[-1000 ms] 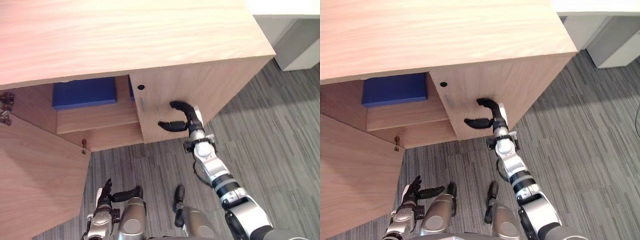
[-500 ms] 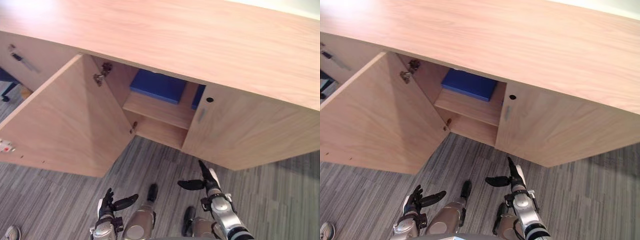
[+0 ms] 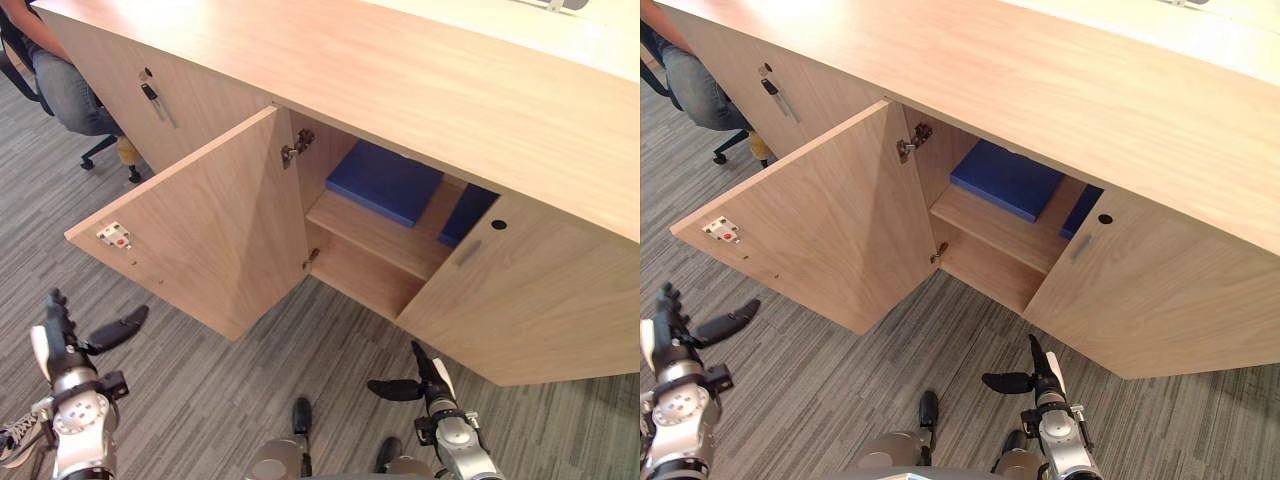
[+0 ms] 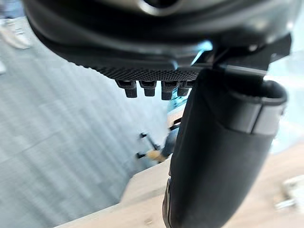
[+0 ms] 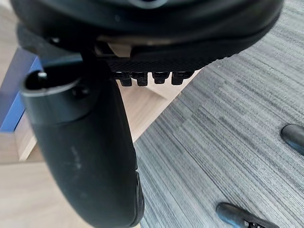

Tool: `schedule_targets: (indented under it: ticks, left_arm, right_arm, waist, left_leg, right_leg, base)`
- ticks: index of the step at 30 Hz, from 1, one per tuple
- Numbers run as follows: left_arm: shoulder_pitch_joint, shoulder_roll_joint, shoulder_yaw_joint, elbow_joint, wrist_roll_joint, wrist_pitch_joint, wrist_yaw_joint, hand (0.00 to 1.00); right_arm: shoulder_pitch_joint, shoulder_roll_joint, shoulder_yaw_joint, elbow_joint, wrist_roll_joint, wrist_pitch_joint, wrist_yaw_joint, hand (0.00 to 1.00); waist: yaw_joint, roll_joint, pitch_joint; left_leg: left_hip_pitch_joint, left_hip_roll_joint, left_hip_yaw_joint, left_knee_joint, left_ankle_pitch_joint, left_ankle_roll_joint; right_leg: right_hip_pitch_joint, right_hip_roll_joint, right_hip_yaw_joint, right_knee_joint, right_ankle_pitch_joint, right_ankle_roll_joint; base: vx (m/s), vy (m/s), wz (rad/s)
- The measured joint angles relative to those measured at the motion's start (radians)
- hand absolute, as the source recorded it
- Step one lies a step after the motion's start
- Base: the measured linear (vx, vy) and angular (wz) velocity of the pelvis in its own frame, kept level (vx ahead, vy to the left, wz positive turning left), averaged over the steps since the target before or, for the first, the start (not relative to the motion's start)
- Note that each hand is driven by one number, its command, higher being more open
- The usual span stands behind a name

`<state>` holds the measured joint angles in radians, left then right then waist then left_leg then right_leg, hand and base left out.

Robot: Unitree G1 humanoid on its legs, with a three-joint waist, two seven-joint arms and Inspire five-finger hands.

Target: Walk over to the cabinet, pick up the folder, carry it to the office cabinet, place the folder inside the office cabinet, then close the office cabinet door

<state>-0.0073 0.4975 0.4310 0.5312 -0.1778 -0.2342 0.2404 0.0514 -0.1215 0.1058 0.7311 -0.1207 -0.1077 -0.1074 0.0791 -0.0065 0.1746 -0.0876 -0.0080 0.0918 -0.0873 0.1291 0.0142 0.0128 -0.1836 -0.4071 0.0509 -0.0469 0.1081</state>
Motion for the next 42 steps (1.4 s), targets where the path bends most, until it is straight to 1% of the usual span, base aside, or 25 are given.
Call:
schedule_targets:
  ticks: [3,4,6,8,11,14,15,16,18,19,21,23,25,27,28,29,30,31,32,33,35,37,39,40,42]
  left_arm:
    - [-0.044,0.052,-0.031,-0.036,0.002,0.002,0.000,1.00]
    - [-0.059,0.087,-0.069,-0.081,0.002,0.004,0.001,1.00]
    - [-0.073,0.111,-0.114,-0.142,0.009,0.007,0.000,1.00]
    - [-0.093,0.113,-0.112,-0.141,0.012,0.008,0.005,1.00]
    - [-0.094,0.109,-0.126,-0.145,0.022,0.008,0.007,1.00]
    - [-0.056,0.051,-0.110,-0.205,0.020,0.007,0.040,1.00]
    - [-0.016,0.002,-0.100,-0.264,0.019,-0.002,0.047,1.00]
    - [0.010,-0.023,-0.100,-0.295,0.019,-0.009,0.049,1.00]
    - [0.113,-0.117,-0.107,-0.413,0.019,-0.051,0.047,1.00]
    - [0.175,-0.175,-0.121,-0.473,0.011,-0.080,0.041,1.00]
    - [0.255,-0.249,-0.175,-0.549,-0.001,-0.119,0.028,1.00]
    - [0.313,-0.289,-0.246,-0.595,-0.023,-0.148,-0.006,1.00]
    - [0.359,-0.307,-0.341,-0.568,-0.043,-0.144,-0.062,1.00]
    - [0.373,-0.319,-0.452,-0.468,-0.042,-0.094,-0.116,1.00]
    - [0.372,-0.328,-0.508,-0.416,-0.040,-0.060,-0.139,1.00]
    - [0.370,-0.333,-0.536,-0.395,-0.037,-0.045,-0.150,1.00]
    - [0.365,-0.341,-0.580,-0.370,-0.036,-0.026,-0.166,1.00]
    - [0.340,-0.348,-0.656,-0.341,-0.016,0.001,-0.181,1.00]
    - [0.309,-0.363,-0.682,-0.325,-0.012,0.009,-0.181,1.00]
    - [0.283,-0.373,-0.694,-0.318,-0.002,0.018,-0.181,1.00]
    - [0.154,-0.382,-0.710,-0.278,0.035,0.037,-0.173,1.00]
    - [0.071,-0.365,-0.690,-0.247,0.068,0.039,-0.154,1.00]
    - [-0.058,-0.326,-0.601,-0.162,0.121,0.054,-0.097,1.00]
    - [-0.088,-0.306,-0.578,-0.138,0.124,0.055,-0.085,1.00]
    - [-0.183,-0.216,-0.495,-0.052,0.141,0.057,-0.046,1.00]
  right_arm:
    - [0.002,0.019,0.020,0.000,-0.001,0.000,0.009,1.00]
    - [0.000,0.031,0.021,-0.001,-0.001,0.000,0.018,1.00]
    - [0.000,0.037,0.023,-0.002,-0.001,0.000,0.024,1.00]
    - [-0.001,0.040,0.027,-0.002,-0.001,0.000,0.025,1.00]
    - [0.002,0.040,0.030,-0.001,-0.002,0.000,0.027,1.00]
    - [0.001,0.040,0.029,0.001,-0.003,0.000,0.030,1.00]
    - [0.003,0.040,0.027,0.005,-0.003,0.000,0.029,1.00]
    - [0.005,0.040,0.024,0.007,-0.003,0.000,0.029,1.00]
    - [0.010,0.047,0.010,0.020,-0.004,0.002,0.027,1.00]
    - [0.016,0.054,-0.002,0.031,-0.004,0.005,0.026,1.00]
    - [0.031,0.066,-0.029,0.034,-0.003,0.005,0.025,1.00]
    - [0.045,0.066,-0.046,0.047,-0.003,0.005,0.025,1.00]
    - [0.054,0.065,-0.063,0.057,-0.001,0.006,0.023,1.00]
    - [0.064,0.062,-0.063,0.058,0.000,0.006,0.022,1.00]
    - [0.066,0.062,-0.063,0.058,0.000,0.006,0.021,1.00]
    - [0.066,0.063,-0.062,0.057,0.000,0.006,0.021,1.00]
    - [0.066,0.067,-0.061,0.057,0.001,0.006,0.021,1.00]
    - [0.069,0.071,-0.060,0.056,0.001,0.006,0.020,1.00]
    - [0.075,0.071,-0.059,0.053,0.001,0.006,0.020,1.00]
    - [0.079,0.071,-0.059,0.050,0.001,0.006,0.020,1.00]
    - [0.094,0.070,-0.058,0.035,0.001,0.006,0.020,1.00]
    - [0.098,0.068,-0.058,0.034,0.002,0.006,0.020,1.00]
    - [0.107,0.066,-0.061,0.008,0.013,0.007,0.022,1.00]
    - [0.112,0.065,-0.061,-0.003,0.013,0.007,0.025,1.00]
    - [0.119,0.062,-0.069,-0.024,0.018,0.006,0.032,1.00]
  waist:
    - [0.003,-0.015,-0.009]
    - [0.003,-0.020,-0.012]
    - [0.003,-0.020,-0.012]
    - [0.003,-0.020,-0.012]
    - [0.010,-0.021,-0.012]
    - [0.018,-0.023,-0.014]
    - [0.018,-0.025,-0.014]
    - [0.019,-0.025,-0.014]
    - [0.020,-0.027,-0.016]
    - [0.020,-0.029,-0.017]
    - [0.027,-0.028,-0.018]
    - [0.035,-0.028,-0.024]
    - [0.035,-0.027,-0.026]
    - [0.027,-0.027,-0.026]
    - [0.015,-0.028,-0.026]
    - [0.007,-0.028,-0.026]
    - [-0.007,-0.028,-0.026]
    - [-0.036,-0.028,-0.026]
    - [-0.049,-0.028,-0.026]
    - [-0.057,-0.028,-0.026]
    - [-0.102,-0.027,-0.029]
    - [-0.132,-0.027,-0.039]
    - [-0.171,-0.028,-0.042]
    - [-0.180,-0.026,-0.043]
    - [-0.194,-0.019,-0.040]
  left_leg:
    - [-0.001,-0.001,-0.001,0.000,0.000,0.000]
    - [-0.003,0.000,-0.002,0.000,0.000,0.000]
    - [-0.005,0.001,-0.002,-0.001,0.000,0.000]
    - [-0.005,0.003,-0.001,-0.006,0.000,0.000]
    - [-0.008,0.007,0.007,-0.007,-0.001,-0.003]
    - [-0.007,0.011,0.030,-0.007,-0.002,-0.005]
    - [-0.006,0.010,0.035,-0.007,-0.002,-0.005]
    - [-0.006,0.009,0.036,-0.007,-0.002,-0.005]
    - [-0.003,0.008,0.043,-0.007,-0.002,-0.005]
    - [0.003,0.008,0.049,-0.007,-0.003,-0.005]
    - [0.014,0.009,0.053,-0.007,-0.003,-0.006]
    - [0.023,0.011,0.054,-0.007,-0.003,-0.006]
    - [0.027,0.016,0.057,-0.007,-0.001,-0.008]
    - [0.027,0.023,0.064,-0.007,0.000,-0.015]
    - [0.027,0.025,0.084,-0.007,0.001,-0.015]
    - [0.027,0.026,0.092,-0.007,0.001,-0.015]
    - [0.027,0.028,0.105,-0.007,0.000,-0.016]
    - [0.027,0.030,0.130,-0.007,-0.004,-0.013]
    - [0.027,0.031,0.153,-0.007,-0.012,-0.004]
    - [0.027,0.031,0.167,-0.007,-0.014,-0.005]
    - [0.027,0.034,0.226,-0.007,-0.024,-0.006]
    - [0.028,0.036,0.268,-0.007,-0.030,-0.009]
    - [0.045,0.037,0.337,-0.004,-0.046,-0.016]
    - [0.048,0.037,0.350,-0.003,-0.048,-0.017]
    - [0.051,0.045,0.387,-0.001,-0.051,-0.019]
  right_leg:
    - [0.003,0.007,0.010,-0.010,0.003,0.000]
    - [0.002,0.010,0.020,-0.015,0.003,0.000]
    - [0.001,0.012,0.024,-0.017,0.003,-0.001]
    - [0.000,0.015,0.031,-0.018,0.003,-0.002]
    - [-0.008,0.021,0.093,-0.023,0.003,-0.004]
    - [-0.017,0.023,0.116,-0.022,0.005,-0.008]
    - [-0.019,0.023,0.128,-0.022,0.006,-0.009]
    - [-0.019,0.023,0.132,-0.022,0.006,-0.009]
    - [-0.021,0.022,0.150,-0.022,0.006,-0.010]
    - [-0.021,0.021,0.160,-0.020,0.006,-0.010]
    - [-0.016,0.021,0.166,-0.018,0.006,-0.010]
    - [-0.012,0.023,0.171,-0.013,0.006,-0.010]
    - [-0.015,0.025,0.184,-0.011,0.000,-0.019]
    - [-0.024,0.031,0.212,-0.007,-0.004,-0.011]
    - [-0.036,0.036,0.245,-0.002,-0.005,-0.010]
    - [-0.041,0.039,0.262,-0.001,-0.005,-0.010]
    - [-0.051,0.044,0.292,-0.001,-0.005,-0.010]
    - [-0.066,0.049,0.331,-0.001,-0.005,-0.010]
    - [-0.077,0.051,0.355,-0.001,-0.005,-0.010]
    - [-0.085,0.053,0.370,-0.001,-0.005,-0.010]
    - [-0.116,0.059,0.432,-0.001,-0.003,-0.012]
    - [-0.135,0.063,0.468,-0.005,0.007,-0.021]
    - [-0.149,0.063,0.517,-0.022,0.056,-0.025]
    - [-0.150,0.062,0.525,-0.026,0.072,-0.024]
    - [-0.156,0.072,0.554,-0.047,0.110,-0.007]
  base:
    - [0.02,-0.001,0.01]
    - [0.00,0.000,0.00]
    - [0.00,0.000,0.00]
    - [0.00,0.000,0.00]
    - [-0.01,0.013,-0.06]
    - [-0.02,0.009,-0.17]
    - [-0.01,0.022,-0.09]
    - [-0.02,0.033,-0.06]
    - [-0.01,0.030,-0.08]
    - [-0.02,0.024,-0.12]
    - [-0.05,0.022,-0.09]
    - [-0.07,0.016,-0.05]
    - [-0.08,0.014,-0.10]
    - [-0.12,0.022,-0.19]
    - [-0.09,0.032,-0.27]
    - [-0.08,0.045,-0.38]
    - [-0.06,0.049,-0.54]
    - [-0.06,0.062,-0.65]
    - [-0.04,0.052,-0.64]
    - [-0.02,0.048,-0.63]
    - [-0.01,0.039,-0.78]
    - [0.02,0.032,-0.78]
    - [0.06,0.024,-0.91]
    - [0.07,0.005,-0.69]
    - [0.09,-0.033,-0.52]
